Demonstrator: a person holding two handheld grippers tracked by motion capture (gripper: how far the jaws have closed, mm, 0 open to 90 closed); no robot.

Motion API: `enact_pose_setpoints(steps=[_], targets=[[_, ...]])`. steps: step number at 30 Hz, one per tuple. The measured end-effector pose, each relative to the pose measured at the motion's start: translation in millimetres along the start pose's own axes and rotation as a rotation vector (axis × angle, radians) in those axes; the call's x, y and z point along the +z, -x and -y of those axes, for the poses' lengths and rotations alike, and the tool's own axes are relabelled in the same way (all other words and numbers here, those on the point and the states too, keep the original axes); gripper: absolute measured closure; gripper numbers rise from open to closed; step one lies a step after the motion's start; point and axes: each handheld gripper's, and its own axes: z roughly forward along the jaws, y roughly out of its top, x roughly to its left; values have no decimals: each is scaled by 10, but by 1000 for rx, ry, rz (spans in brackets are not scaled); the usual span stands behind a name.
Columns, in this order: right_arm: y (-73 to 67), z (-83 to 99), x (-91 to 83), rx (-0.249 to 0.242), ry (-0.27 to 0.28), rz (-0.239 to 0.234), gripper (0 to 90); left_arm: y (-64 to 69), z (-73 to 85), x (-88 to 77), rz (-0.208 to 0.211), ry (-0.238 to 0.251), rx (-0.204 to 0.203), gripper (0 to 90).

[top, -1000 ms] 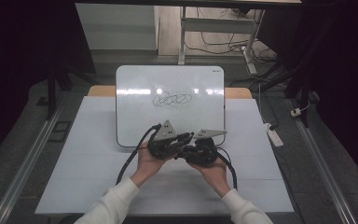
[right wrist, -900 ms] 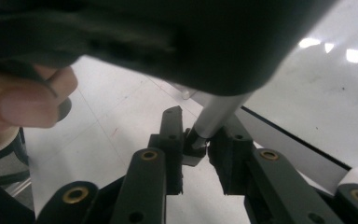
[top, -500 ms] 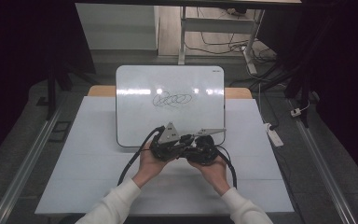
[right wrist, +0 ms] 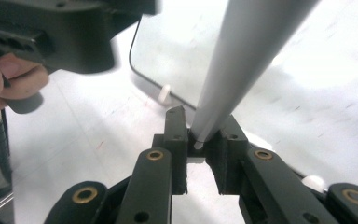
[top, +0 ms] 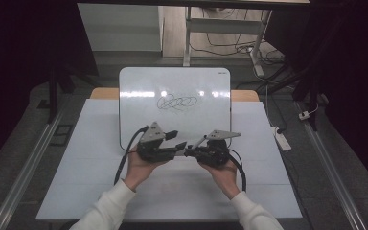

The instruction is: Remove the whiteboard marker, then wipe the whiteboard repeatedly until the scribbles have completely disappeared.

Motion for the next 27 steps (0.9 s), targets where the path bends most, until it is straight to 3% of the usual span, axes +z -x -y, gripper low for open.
enact_pose_setpoints(steps=[7,9,10,11,13,19,27], targets=[[42,-47,-142,-73,115,16,774,-168,538,-486,-83,-112,-49,337],[58,-57,-170,-89,139,25,774,-202,704,-617,-105,-133,-75,318],[58,-57,-170,-89,139,25,774,-202,704,-617,-105,-133,-75,308],[75,-68,-195,-96,160,31,774,-237,836,-726,-122,-152,-102,298],[87,-81,-220,-106,172,39,774,-262,941,-826,-143,-165,-107,287],[109,-109,-292,-140,219,55,773,-319,1154,-1014,-150,-190,-150,263],[143,-130,-338,-159,245,81,774,-371,1202,-1024,-150,-196,-161,249]])
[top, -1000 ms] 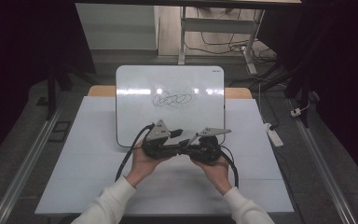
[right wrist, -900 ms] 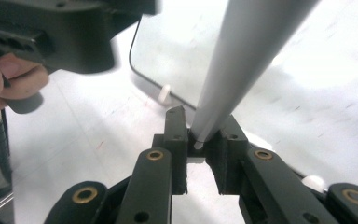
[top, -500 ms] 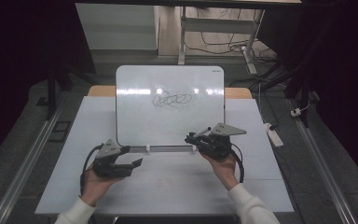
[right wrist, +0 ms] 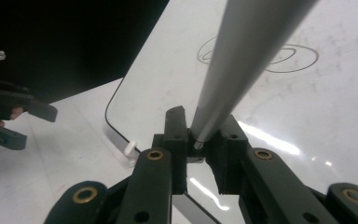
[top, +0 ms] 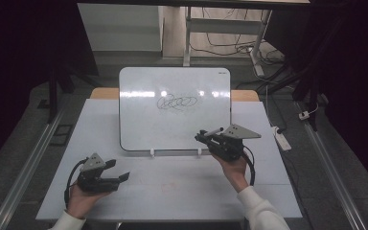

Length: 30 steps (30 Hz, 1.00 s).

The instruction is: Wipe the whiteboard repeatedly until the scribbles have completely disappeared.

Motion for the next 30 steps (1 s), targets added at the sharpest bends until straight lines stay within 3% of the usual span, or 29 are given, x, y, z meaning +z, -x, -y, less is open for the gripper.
enact_pose_setpoints(steps=[7,11,17,26,28,30], targets=[[159,-111,56,-17,21,53,773,-44,13,31,-4,-16,-4,246],[413,-276,209,-26,38,126,774,-69,25,64,-10,-28,-10,246],[765,-404,495,39,51,179,774,-88,46,98,-16,-45,-8,246],[881,-481,806,-12,40,222,774,-111,61,109,-20,-50,-6,246],[871,-463,857,-29,20,214,774,-115,63,109,-20,-50,-7,246],[814,-416,907,-29,4,173,774,-118,63,110,-19,-51,-6,246]])
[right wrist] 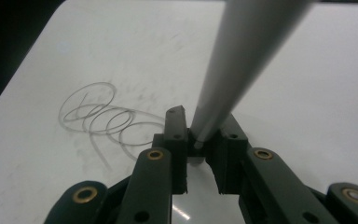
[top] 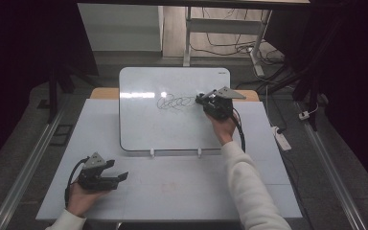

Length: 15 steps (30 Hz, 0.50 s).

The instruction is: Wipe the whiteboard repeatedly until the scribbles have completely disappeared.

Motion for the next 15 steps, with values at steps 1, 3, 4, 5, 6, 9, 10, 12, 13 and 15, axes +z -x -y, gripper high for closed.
enact_pose_setpoints(steps=[1,3,4,5,6,9,10,12,13,15], targets=[[-48,22,22,-17,-16,-30,774,-1,-1,6,-2,-2,1,246],[-103,24,41,-75,-36,-42,774,3,-1,12,-2,-6,2,246],[-73,-4,45,-76,-34,-35,774,7,-1,14,-4,-8,3,246],[-21,-28,37,-57,-13,-9,774,11,-1,15,-3,-8,4,246],[40,-54,25,-23,11,19,774,15,-1,12,-4,-7,4,246],[59,-50,30,10,26,24,775,14,-2,6,-3,-1,4,246],[4,-23,46,-16,7,-6,775,11,-2,7,-3,-2,4,246],[-87,19,53,-86,-22,-36,774,2,-1,11,-3,-4,0,246],[-76,13,44,-91,-24,-35,775,2,-1,13,-4,-5,0,246],[20,-22,17,-47,1,4,775,13,-1,13,-3,-6,3,246]])
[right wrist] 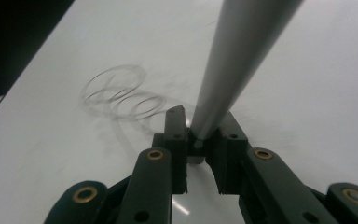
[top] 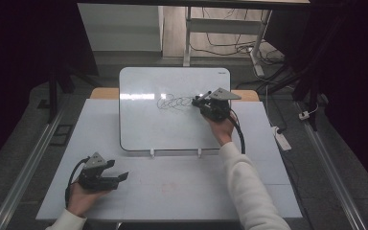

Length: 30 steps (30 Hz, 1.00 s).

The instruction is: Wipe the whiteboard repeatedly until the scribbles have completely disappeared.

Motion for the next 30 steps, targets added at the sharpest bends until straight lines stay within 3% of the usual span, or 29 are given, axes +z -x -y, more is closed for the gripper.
enact_pose_setpoints(steps=[1,3,6,7,8,11,13,14,16,17,18,21,23,26,27,28,30], targets=[[47,-17,-12,25,15,28,774,5,0,-4,1,1,3,246],[55,-21,-6,48,28,29,775,8,-1,-9,1,6,5,246],[-128,44,74,-5,-25,-82,774,-8,-3,-4,0,5,-1,246],[-199,51,90,-65,-41,-80,775,-10,-2,-2,0,3,-2,246],[-185,29,93,-79,-48,-77,775,-9,-1,0,1,3,-1,246],[19,-59,49,16,28,29,775,5,-1,-7,0,4,5,246],[60,-57,55,72,49,29,775,5,-2,-12,2,8,5,246],[8,-36,75,63,36,8,775,5,-2,-12,2,8,5,246],[-151,16,129,-2,-10,-79,775,-10,-3,-2,3,7,0,246],[-203,23,135,-45,-21,-78,775,-15,-3,4,3,4,0,246],[-194,8,135,-56,-26,-76,775,-16,-3,10,3,0,2,246],[-22,-51,98,44,38,8,775,6,-3,-2,2,3,8,246],[-35,-45,113,71,43,3,775,8,-4,-11,3,11,6,246],[-274,12,199,-37,-32,-101,775,-4,-6,4,4,6,0,246],[-309,4,201,-76,-42,-92,775,-5,-5,9,3,2,2,246],[-276,-22,199,-73,-41,-89,775,-2,-4,10,3,0,3,246],[-115,-78,152,7,15,-11,775,11,-5,2,2,4,6,246]])
